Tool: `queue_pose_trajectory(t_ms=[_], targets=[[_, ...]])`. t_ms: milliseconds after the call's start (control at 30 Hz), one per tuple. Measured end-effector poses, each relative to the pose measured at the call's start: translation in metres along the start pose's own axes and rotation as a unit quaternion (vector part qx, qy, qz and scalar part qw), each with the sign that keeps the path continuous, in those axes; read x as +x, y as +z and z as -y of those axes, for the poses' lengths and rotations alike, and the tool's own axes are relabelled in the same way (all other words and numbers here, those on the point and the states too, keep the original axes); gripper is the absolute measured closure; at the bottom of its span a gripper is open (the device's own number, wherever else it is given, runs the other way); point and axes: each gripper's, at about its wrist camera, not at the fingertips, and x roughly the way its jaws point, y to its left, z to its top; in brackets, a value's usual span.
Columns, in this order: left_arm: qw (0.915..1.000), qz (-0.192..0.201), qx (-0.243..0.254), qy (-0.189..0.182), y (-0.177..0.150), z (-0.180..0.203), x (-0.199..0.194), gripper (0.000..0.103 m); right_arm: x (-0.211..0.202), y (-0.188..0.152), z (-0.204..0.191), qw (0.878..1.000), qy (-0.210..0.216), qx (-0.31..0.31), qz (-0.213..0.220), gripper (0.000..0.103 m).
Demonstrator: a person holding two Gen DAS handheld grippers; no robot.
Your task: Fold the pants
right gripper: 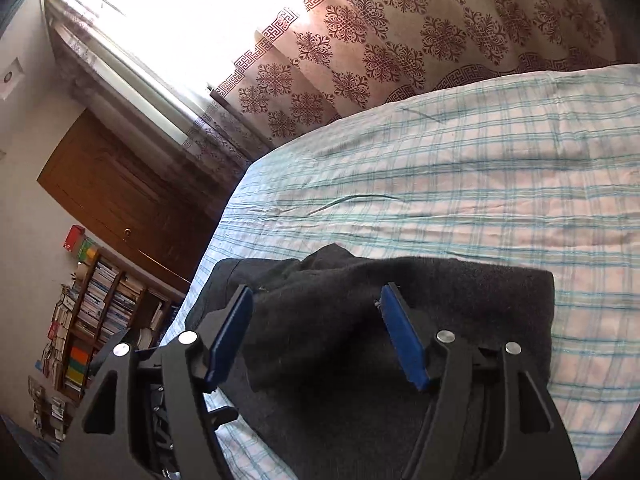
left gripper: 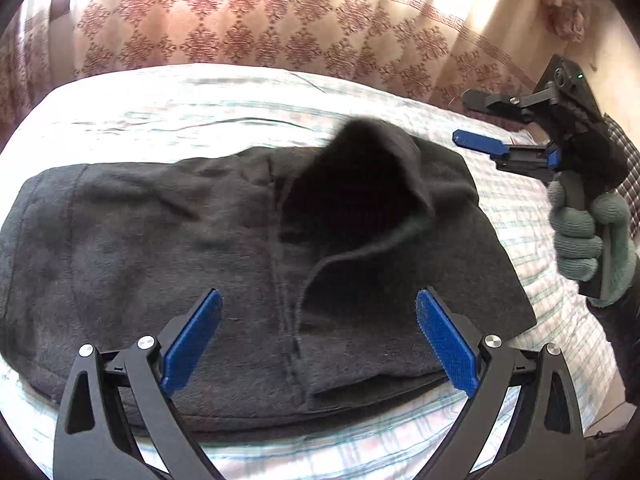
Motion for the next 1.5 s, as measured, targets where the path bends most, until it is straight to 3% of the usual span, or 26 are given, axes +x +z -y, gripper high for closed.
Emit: queue_pose_trajectory(t_ms=[133, 300, 467, 567, 633, 733, 867, 967, 1067, 1200, 1300, 1433, 1500], targets=[[0.9995, -0.027, -0.011, 0.011, -0.003, 0.002, 0.026, 0.004, 0.009, -0.019, -0.006, 0.999, -0.009, -0.016, -0.031, 0.036], [0.9987, -0.045, -0.017, 0.019, -0.019, 0.002, 0.037, 0.004, 0.077, -0.023, -0.036, 0.988, -0.077, -0.112, -0.072, 0.036], [0.9976, -0.048, 0.026, 0.042, -0.039, 0.018, 0.041, 0.003, 0.152, -0.025, -0.044, 0.97, -0.114, -0.164, -0.136, 0.035], [0.9972, -0.047, 0.039, 0.043, -0.042, 0.021, 0.041, 0.003, 0.175, -0.037, -0.036, 0.963, -0.126, -0.182, -0.157, 0.023], [0.9977, -0.05, 0.032, 0.032, -0.04, 0.018, 0.038, 0.003, 0.172, -0.038, -0.039, 0.96, -0.127, -0.193, -0.155, 0.024], [0.998, -0.049, 0.026, 0.032, -0.031, 0.014, 0.028, 0.003, 0.146, -0.027, -0.044, 0.972, -0.093, -0.164, -0.139, 0.032], [0.998, -0.003, 0.028, 0.058, -0.006, 0.012, 0.005, 0.003, 0.07, -0.014, -0.049, 0.983, -0.099, -0.146, -0.049, 0.032], [0.998, 0.026, 0.031, 0.049, 0.019, 0.016, 0.003, 0.003, 0.018, -0.018, -0.023, 0.98, -0.166, -0.106, 0.004, 0.032], [0.9966, 0.041, 0.051, 0.05, 0.047, 0.028, 0.021, 0.003, -0.012, -0.023, 0.011, 0.966, -0.249, -0.061, 0.039, 0.036], [0.9979, 0.035, 0.044, 0.033, 0.084, 0.04, 0.06, 0.003, -0.018, -0.024, 0.054, 0.944, -0.326, 0.005, 0.047, 0.039], [0.9987, 0.017, 0.029, 0.037, 0.099, 0.042, 0.09, 0.003, -0.004, -0.024, 0.077, 0.941, -0.334, 0.032, 0.036, 0.039], [0.9941, -0.042, 0.0, 0.1, 0.1, 0.021, 0.127, 0.008, 0.015, -0.021, 0.094, 0.941, -0.335, 0.044, 0.023, 0.039], [0.9942, -0.056, -0.03, 0.087, 0.085, 0.003, 0.136, 0.008, 0.024, -0.021, 0.102, 0.94, -0.337, 0.046, 0.011, 0.036]])
